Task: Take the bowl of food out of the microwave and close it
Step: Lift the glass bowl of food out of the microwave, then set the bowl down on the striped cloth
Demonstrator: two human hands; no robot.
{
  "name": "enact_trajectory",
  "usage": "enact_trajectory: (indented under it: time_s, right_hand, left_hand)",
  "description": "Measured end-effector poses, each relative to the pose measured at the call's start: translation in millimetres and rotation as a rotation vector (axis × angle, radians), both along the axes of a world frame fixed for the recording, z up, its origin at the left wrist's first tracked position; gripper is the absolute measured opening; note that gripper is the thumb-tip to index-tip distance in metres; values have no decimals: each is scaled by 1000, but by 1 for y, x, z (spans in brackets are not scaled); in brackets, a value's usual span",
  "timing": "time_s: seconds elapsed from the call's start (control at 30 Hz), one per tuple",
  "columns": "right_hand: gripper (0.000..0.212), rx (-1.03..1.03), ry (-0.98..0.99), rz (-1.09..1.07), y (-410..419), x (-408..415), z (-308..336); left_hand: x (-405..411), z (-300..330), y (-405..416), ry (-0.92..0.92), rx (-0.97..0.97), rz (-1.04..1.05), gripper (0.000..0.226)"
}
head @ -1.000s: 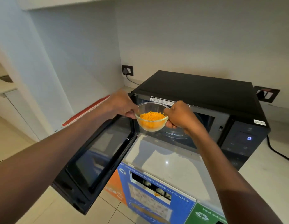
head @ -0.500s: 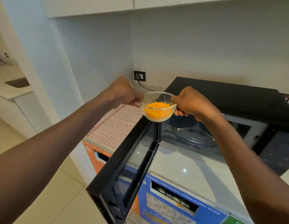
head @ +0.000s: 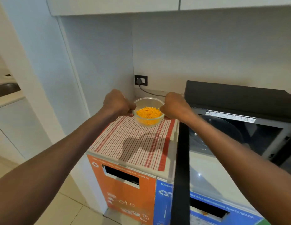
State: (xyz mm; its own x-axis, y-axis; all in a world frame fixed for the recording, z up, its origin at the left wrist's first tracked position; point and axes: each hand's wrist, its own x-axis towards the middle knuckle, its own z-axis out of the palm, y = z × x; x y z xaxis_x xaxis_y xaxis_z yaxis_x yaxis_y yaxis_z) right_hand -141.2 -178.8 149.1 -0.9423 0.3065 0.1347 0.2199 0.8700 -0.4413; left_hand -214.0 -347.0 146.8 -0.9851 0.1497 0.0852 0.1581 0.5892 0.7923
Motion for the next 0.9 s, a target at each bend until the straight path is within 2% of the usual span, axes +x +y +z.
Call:
enact_trajectory:
  time_s: [0.13, 0.17, 0.23, 0.33, 0.4, 0.43, 0.53, 0.67, 0.73, 0.77, 0.83, 0.9]
  right_hand:
    - [21, 70, -128, 2, -26, -36, -15]
    - [21, 65, -179, 3, -31, -45, -18]
    - [7, 43, -263, 8, -35, -60, -25]
    - [18, -30, -322, -21, -38, -88, -46]
    - [7, -90, -336, -20, -41, -102, -61]
    - [3, -74, -346, -9, -43, -109, -68]
    - [21, 23, -396, 45, -41, -130, -89]
    - [9, 209, -517, 108, -40, -154, -110]
    - [31, 200, -549, 99, -40, -166, -125]
    - [32, 180, -558, 93, -40, -170, -132]
    - [16, 113, -560, 69, -40, -178, -141]
    - [19, 105, -577, 45, -40, -187, -153]
  left_hand:
    - [-33, -24, -19, 36, -62, 29, 23]
    - [-41, -31, -23, 33, -81, 35, 24]
    - [-54, -48, -26, 15, -92, 45, 26]
    - [-75, -78, -32, -47, -83, 62, 26]
    - [-86, -96, -33, -68, -95, 52, 25]
    - [-92, -105, -33, -62, -100, 41, 24]
    - [-106, -127, -32, -73, -170, 9, 22]
    - [-127, -160, -28, -122, -212, -25, 18]
    - [-134, -173, -27, -143, -230, -44, 27]
    - [-137, -180, -26, -160, -218, -41, 30]
    - [-143, -193, -25, -182, -204, -26, 27]
    - [-151, -208, -25, -197, -194, -16, 22]
